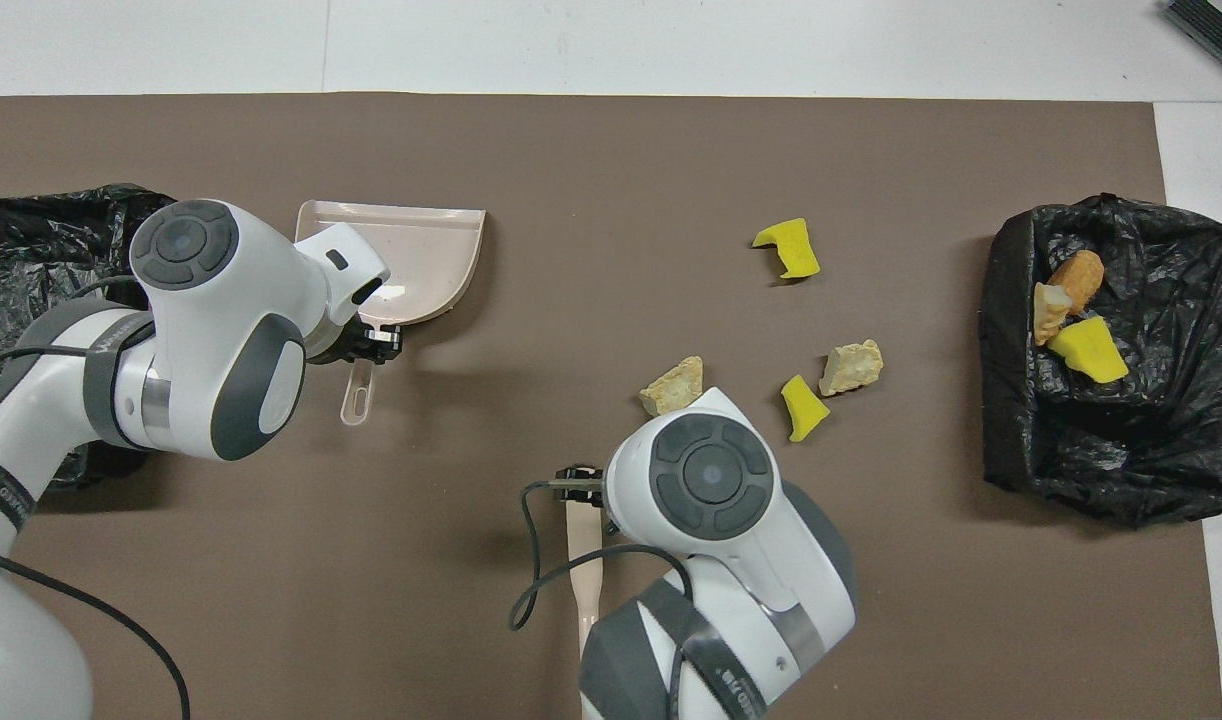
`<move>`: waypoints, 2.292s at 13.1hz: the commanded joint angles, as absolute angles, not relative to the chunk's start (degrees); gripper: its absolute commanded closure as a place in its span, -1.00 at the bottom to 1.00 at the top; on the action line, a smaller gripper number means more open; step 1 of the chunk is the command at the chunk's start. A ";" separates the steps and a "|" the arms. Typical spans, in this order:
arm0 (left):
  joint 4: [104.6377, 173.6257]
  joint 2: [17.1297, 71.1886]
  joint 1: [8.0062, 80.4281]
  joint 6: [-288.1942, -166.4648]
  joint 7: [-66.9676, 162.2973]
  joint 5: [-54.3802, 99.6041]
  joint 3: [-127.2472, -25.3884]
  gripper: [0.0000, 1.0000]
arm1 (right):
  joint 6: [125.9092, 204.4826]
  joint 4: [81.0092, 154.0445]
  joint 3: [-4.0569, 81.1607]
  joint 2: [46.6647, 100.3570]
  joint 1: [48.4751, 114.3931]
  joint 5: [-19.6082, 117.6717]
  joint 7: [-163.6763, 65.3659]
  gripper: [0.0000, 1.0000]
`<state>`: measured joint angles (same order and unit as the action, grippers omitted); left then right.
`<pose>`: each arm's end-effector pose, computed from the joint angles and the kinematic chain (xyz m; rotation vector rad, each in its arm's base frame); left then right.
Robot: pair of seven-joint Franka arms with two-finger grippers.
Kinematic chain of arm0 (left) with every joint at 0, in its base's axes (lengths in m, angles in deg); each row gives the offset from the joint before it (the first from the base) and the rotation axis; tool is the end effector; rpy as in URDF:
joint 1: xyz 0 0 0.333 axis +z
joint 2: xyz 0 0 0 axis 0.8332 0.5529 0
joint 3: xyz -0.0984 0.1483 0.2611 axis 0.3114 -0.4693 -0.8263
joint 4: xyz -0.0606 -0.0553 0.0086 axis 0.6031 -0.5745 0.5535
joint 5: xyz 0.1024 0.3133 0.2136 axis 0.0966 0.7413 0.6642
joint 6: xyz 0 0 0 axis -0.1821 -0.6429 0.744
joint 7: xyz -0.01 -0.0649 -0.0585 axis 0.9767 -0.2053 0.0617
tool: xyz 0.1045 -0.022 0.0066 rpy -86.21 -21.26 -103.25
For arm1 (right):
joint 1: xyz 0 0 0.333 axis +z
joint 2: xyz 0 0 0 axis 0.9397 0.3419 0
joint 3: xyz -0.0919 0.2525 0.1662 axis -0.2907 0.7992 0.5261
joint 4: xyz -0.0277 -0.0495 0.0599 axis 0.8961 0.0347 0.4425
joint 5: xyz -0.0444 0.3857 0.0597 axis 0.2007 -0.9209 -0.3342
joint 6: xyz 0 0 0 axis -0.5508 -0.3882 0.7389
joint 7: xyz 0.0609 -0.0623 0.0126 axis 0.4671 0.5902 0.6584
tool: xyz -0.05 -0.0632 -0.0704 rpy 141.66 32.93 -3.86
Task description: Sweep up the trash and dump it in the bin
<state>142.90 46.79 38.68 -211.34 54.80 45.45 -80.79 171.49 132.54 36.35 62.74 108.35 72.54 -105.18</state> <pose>0.5670 -0.1683 0.3563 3.1181 -0.1824 -0.0941 0.4065 0.3897 0.3960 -3.0471 0.2266 0.1102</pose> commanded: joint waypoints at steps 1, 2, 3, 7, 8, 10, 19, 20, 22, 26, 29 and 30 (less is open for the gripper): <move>148.23 43.33 39.73 -213.40 55.81 45.11 -80.40 0.10 | 173.81 135.50 36.27 64.31 111.83 72.33 -111.01 -1.00; 148.32 43.24 40.08 -213.49 55.73 45.11 -80.40 0.08 | 174.16 136.55 36.36 64.93 112.19 72.33 -111.81 -1.00; 148.50 43.15 40.26 -213.49 55.73 45.11 -80.40 0.02 | 175.29 137.86 36.36 64.94 113.33 72.24 -112.00 -1.00; 148.76 42.98 40.53 -213.49 55.64 45.02 -80.40 1.00 | 174.78 138.93 36.45 64.23 115.44 72.06 -114.10 -1.00; 148.67 42.98 40.44 -213.49 55.55 45.11 -80.40 1.00 | 174.43 139.02 36.54 64.06 115.62 71.98 -114.98 -1.00; 148.50 43.06 40.52 -213.49 55.55 45.11 -80.40 1.00 | 173.46 139.98 37.24 63.27 115.62 69.01 -115.95 -1.00; 148.23 43.15 40.53 -213.49 55.55 45.11 -80.40 1.00 | 170.21 140.60 37.50 63.27 117.03 65.65 -115.95 -0.23; 148.23 43.15 40.53 -213.49 55.55 45.11 -80.40 1.00 | 169.42 139.90 37.42 63.44 116.94 65.73 -115.69 -0.26; 148.23 43.15 40.44 -213.49 55.55 45.11 -80.40 1.00 | 168.01 138.94 37.42 63.79 116.68 66.34 -115.34 -0.27; 148.15 43.24 40.44 -213.49 55.55 45.11 -80.40 1.00 | 167.83 138.84 37.33 64.15 116.24 66.70 -114.28 0.24; 147.71 43.41 40.44 -213.31 55.64 45.11 -80.40 1.00 | 167.66 138.41 37.24 64.23 116.24 66.79 -114.20 1.00; 146.75 43.68 40.52 -212.79 55.81 45.11 -80.40 1.00 | 166.53 137.71 37.15 64.23 115.80 66.88 -113.67 1.00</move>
